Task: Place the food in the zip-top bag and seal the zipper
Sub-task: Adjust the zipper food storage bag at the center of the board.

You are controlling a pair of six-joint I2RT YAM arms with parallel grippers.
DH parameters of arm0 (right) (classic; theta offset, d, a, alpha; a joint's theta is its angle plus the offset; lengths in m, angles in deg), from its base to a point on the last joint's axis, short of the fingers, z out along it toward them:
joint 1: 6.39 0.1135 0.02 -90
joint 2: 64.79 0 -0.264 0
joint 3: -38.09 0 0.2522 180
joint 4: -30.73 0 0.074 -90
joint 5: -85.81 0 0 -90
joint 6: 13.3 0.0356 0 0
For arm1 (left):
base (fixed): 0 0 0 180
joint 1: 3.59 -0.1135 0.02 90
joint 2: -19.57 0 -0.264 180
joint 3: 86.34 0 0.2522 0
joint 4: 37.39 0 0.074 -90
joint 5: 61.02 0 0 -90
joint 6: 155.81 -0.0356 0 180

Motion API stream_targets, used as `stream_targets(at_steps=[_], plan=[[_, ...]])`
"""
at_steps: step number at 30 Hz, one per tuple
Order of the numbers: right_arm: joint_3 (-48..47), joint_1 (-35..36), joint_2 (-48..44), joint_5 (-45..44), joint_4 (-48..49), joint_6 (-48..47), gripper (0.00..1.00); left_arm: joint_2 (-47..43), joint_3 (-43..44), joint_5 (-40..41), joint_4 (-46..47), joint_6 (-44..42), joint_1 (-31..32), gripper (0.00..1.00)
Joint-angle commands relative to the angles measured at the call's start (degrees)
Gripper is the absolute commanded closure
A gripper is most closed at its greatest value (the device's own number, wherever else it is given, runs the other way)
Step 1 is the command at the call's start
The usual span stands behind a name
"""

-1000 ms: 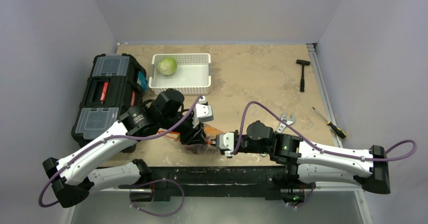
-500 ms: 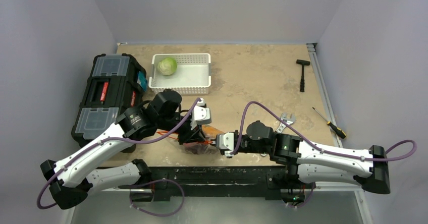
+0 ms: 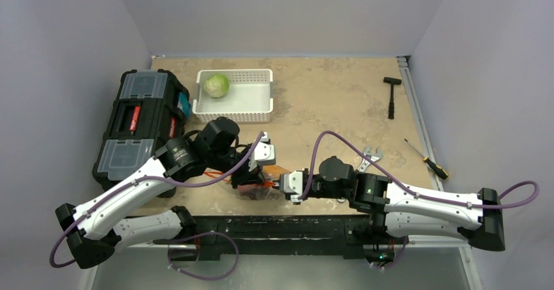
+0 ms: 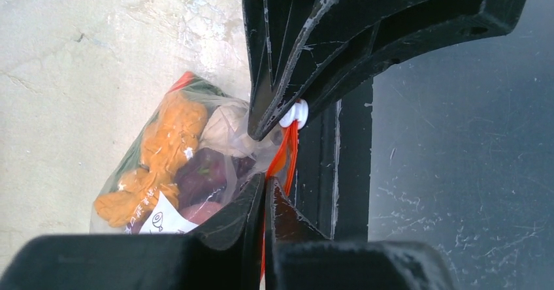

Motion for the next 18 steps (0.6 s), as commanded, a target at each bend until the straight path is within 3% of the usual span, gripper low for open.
stream_targets(at_steps=[1, 7, 14, 18], plan=[[-1.1, 0.0, -0.6, 1.0, 4.5, 1.5, 1.00, -0.9, 0.0, 2.5, 1.1, -1.4, 0.8, 1.00], [3.9, -0.1, -3.1, -2.4, 12.4, 8.4, 0.83, -8.2, -4.3, 13.2, 8.7, 0.5, 1.6, 1.00], [12.3, -1.3, -5.4, -3.2, 27.6, 14.8, 0.56, -11.1, -6.1, 13.2, 10.5, 0.2, 1.7, 1.00], [14.1, -1.6, -4.4, -0.4, 31.6, 15.0, 0.47, -11.0, -6.0, 12.8, 10.4, 0.6, 1.7, 1.00]])
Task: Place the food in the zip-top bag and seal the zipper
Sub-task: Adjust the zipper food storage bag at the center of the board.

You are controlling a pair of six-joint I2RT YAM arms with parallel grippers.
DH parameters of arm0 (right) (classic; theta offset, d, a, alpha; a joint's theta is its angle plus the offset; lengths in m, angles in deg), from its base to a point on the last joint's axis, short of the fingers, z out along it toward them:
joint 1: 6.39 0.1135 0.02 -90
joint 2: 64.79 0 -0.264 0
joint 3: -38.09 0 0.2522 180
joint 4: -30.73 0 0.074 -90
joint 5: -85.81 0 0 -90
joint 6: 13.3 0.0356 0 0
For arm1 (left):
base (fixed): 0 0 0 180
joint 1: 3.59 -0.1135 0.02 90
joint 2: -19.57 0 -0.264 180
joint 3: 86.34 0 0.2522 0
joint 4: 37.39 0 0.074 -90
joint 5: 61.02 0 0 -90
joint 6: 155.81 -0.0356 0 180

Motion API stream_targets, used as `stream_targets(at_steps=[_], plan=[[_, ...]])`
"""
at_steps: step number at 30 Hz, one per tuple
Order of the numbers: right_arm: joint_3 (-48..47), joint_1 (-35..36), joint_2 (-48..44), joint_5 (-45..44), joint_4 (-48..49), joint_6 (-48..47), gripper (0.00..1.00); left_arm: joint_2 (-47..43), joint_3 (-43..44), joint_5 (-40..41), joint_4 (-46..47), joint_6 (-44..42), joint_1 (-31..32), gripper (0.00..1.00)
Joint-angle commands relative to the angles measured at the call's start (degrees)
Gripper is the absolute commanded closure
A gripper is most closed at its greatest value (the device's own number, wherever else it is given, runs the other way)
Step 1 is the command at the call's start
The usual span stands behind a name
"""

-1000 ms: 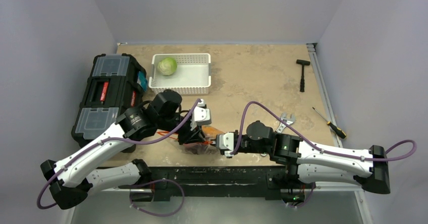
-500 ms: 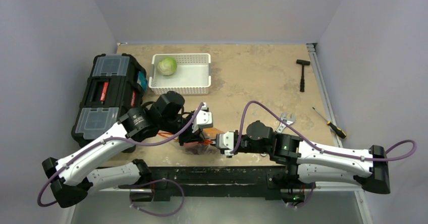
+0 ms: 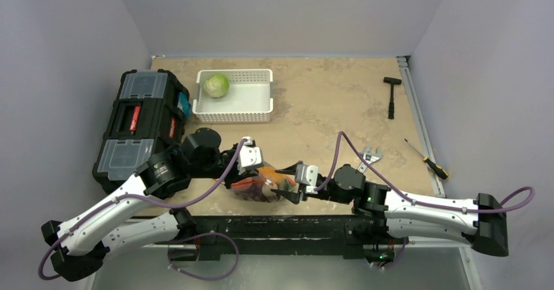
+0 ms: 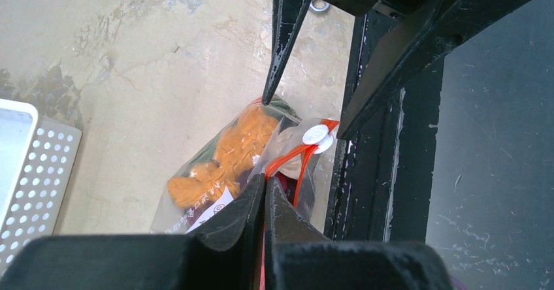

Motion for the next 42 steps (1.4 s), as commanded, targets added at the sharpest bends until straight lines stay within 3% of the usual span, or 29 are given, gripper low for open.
stream_targets(at_steps=[1, 6, 13, 22, 24, 27, 29, 35, 42], plan=[[1.0, -0.4, 0.7, 2.5, 10.1, 2.1, 0.46, -0.1, 0.2, 0.7, 3.7, 0.8, 0.1, 1.00], [1.6, -0.4, 1.8, -0.1, 13.9, 1.6, 0.45, 0.0, 0.1, 0.9, 3.7, 0.9, 0.1, 1.00], [1.3, -0.4, 3.3, -1.4, 14.8, 0.1, 0.62, 0.2, 0.1, 1.3, 3.2, 1.2, 0.2, 1.00], [0.8, 1.4, 5.9, -3.8, 15.4, -2.6, 0.58, 0.9, 0.5, 1.7, 3.3, 1.4, 0.2, 1.00], [0.9, 1.5, 5.7, -5.1, 16.1, -3.1, 0.65, 1.2, 0.7, 1.7, 2.9, 1.3, 0.2, 1.00], [0.4, 1.5, 5.8, -7.5, 15.6, -3.9, 0.94, 1.3, 0.8, 1.4, 2.3, 1.2, 0.2, 1.00], [-0.2, 1.4, 5.5, -5.7, 14.6, -2.2, 1.00, 1.3, 1.0, 0.8, 1.0, 0.5, 0.2, 1.00], [-4.8, -0.9, 5.8, 3.1, 5.8, 1.7, 1.00, -0.3, 0.8, -2.6, 0.0, -1.7, 0.2, 0.71], [-8.0, -4.3, 6.9, 9.3, 1.8, 6.1, 1.00, -1.3, -0.3, -0.1, 1.5, -5.2, 3.2, 0.64]])
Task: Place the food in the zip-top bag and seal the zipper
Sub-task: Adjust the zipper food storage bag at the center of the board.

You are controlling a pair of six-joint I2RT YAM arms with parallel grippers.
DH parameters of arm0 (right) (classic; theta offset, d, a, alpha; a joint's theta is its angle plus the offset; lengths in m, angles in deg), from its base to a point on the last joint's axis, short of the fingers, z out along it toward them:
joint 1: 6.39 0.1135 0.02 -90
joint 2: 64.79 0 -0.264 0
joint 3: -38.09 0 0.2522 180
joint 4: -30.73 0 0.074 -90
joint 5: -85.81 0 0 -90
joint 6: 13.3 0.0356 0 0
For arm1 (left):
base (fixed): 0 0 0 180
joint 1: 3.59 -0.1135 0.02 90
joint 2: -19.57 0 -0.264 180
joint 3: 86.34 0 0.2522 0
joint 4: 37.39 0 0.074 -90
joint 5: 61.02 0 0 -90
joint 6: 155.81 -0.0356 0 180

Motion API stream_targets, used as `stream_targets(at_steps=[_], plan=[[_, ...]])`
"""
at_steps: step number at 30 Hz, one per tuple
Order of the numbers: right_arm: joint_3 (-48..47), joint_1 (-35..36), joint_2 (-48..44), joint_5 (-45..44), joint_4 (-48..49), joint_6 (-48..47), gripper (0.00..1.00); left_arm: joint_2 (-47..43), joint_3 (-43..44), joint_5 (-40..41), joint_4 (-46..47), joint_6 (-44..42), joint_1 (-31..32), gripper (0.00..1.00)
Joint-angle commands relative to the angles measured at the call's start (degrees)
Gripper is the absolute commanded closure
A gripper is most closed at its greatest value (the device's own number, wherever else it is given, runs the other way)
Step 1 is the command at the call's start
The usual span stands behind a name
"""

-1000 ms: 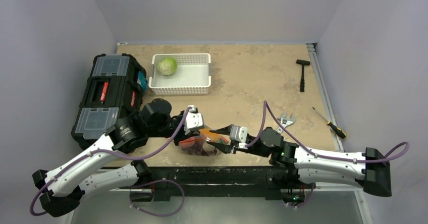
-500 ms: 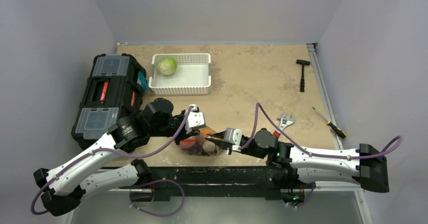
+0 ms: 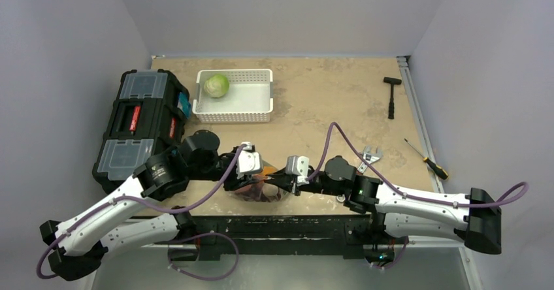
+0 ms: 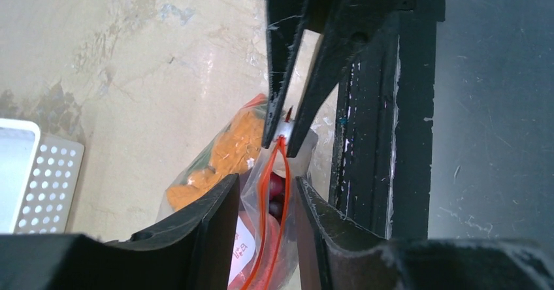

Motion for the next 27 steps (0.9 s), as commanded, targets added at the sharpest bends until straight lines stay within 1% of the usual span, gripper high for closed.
stream_targets(at_steps=[1, 5, 14, 20, 24, 27], plan=[[-3.9, -2.4, 0.1, 5.6, -1.1, 4.4, 1.00, -0.7, -0.6, 2.3, 2.2, -3.9, 3.5, 0.64], [-4.6, -4.2, 0.2, 7.5, -1.9, 6.2, 1.00, -0.5, -2.7, 8.9, 3.5, -5.6, 7.1, 0.63], [-4.5, -5.7, -1.1, 8.7, -2.3, 7.5, 1.00, -2.1, -8.2, 17.9, 7.8, -7.4, 11.3, 0.64], [-4.2, -5.9, -1.2, 8.2, -2.6, 7.4, 1.00, -1.9, -9.4, 22.5, 8.5, -8.5, 13.1, 0.68], [-4.6, -6.1, -1.3, 8.6, -2.8, 8.0, 1.00, -2.7, -11.1, 26.8, 9.6, -9.8, 15.8, 0.65], [-4.6, -6.0, -1.8, 8.6, -2.9, 8.4, 1.00, -2.3, -11.6, 30.1, 9.7, -10.3, 18.2, 0.64]])
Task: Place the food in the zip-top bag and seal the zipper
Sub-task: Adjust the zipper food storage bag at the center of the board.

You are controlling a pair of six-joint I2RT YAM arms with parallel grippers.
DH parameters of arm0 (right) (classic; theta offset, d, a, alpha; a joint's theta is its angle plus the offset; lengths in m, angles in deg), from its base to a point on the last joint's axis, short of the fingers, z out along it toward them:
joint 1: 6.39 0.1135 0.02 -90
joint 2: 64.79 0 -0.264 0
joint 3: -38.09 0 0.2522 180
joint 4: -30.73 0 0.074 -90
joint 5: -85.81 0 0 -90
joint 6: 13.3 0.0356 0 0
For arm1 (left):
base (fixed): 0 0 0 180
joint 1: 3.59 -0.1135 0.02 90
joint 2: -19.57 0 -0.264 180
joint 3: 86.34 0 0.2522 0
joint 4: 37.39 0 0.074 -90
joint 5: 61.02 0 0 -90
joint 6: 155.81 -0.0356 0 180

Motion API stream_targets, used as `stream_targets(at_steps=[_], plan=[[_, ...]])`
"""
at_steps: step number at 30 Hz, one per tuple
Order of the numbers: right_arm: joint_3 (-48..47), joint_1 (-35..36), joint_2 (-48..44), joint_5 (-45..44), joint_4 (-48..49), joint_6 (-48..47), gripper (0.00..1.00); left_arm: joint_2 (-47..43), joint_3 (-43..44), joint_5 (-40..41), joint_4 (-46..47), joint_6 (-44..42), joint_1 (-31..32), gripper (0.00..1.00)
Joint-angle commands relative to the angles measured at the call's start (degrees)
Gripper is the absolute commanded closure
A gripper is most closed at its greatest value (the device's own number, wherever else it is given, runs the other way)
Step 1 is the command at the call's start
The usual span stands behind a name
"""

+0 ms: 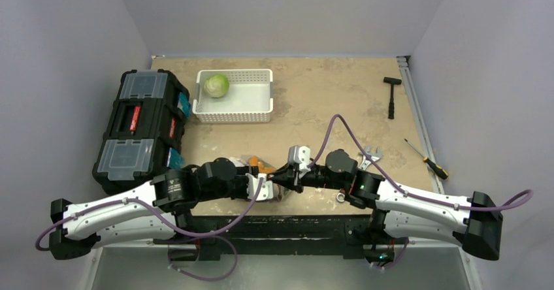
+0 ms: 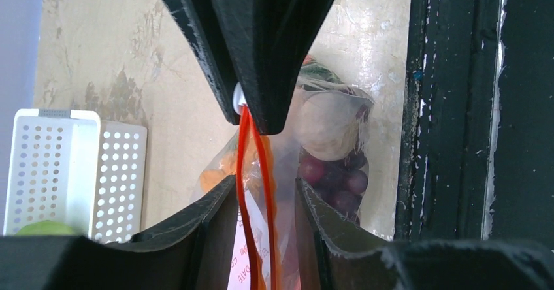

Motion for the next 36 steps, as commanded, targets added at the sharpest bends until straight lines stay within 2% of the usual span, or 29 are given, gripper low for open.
stream_targets(at_steps=[1, 5, 7, 10, 11, 13, 14, 15, 17, 21, 23, 26, 31, 36], plan=[[-2.9, -0.4, -2.2, 1.4, 1.7, 1.5, 1.00, -0.2, -0.8, 6.4, 2.4, -2.0, 3.1, 0.64], [-3.3, -0.5, -2.1, 1.4, 1.3, 1.7, 1.00, 1.8, -0.3, 6.9, 2.2, -2.1, 4.7, 0.68], [-3.2, -0.5, -2.2, 1.5, 1.3, 1.7, 1.00, 2.6, 0.5, 7.1, 1.8, -2.0, 4.7, 0.78], [-3.6, -0.5, -2.2, 1.2, 0.4, 1.7, 1.00, 3.3, 1.1, 7.3, 1.4, -1.8, 4.6, 0.98], [-3.9, -0.5, -2.2, 1.0, -0.6, 1.2, 1.00, 3.5, 1.3, 7.3, 1.3, -1.6, 4.6, 1.00], [-4.5, -0.5, -2.7, -0.3, -3.1, 0.0, 0.98, 3.6, 1.9, 6.3, 0.6, -0.9, 4.6, 1.00], [-4.9, -0.4, -3.1, -1.6, -4.9, -1.1, 0.91, 3.6, 2.2, 5.8, 0.3, -0.5, 4.6, 1.00], [-5.3, -0.5, -3.7, -3.6, -7.0, -2.5, 0.80, 3.7, 2.7, 5.2, -0.2, 0.1, 4.2, 1.00], [-6.4, -0.4, -4.7, -6.0, -11.3, -4.7, 0.63, 3.8, 4.3, 0.8, -1.7, 1.4, 2.0, 1.00], [-9.7, -0.3, -6.6, -10.2, -19.8, -9.3, 0.53, 5.9, 10.5, -16.6, -7.5, 3.9, -7.4, 1.00], [-10.4, -0.3, -7.9, -11.7, -21.6, -11.7, 0.48, 7.8, 12.5, -18.4, -9.4, 4.0, -8.8, 1.00], [-11.3, -0.3, -8.6, -12.7, -23.9, -15.1, 0.44, 10.0, 13.1, -19.7, -9.5, 5.2, -9.6, 1.00], [-12.6, -0.2, -6.7, -11.2, -25.7, -16.9, 0.44, 13.6, 14.0, -21.6, -9.3, 9.7, -11.4, 1.00], [-12.0, 0.2, -6.0, -3.4, -24.9, -18.0, 0.47, 14.5, 13.2, -23.7, -8.0, 10.8, -12.7, 1.00]])
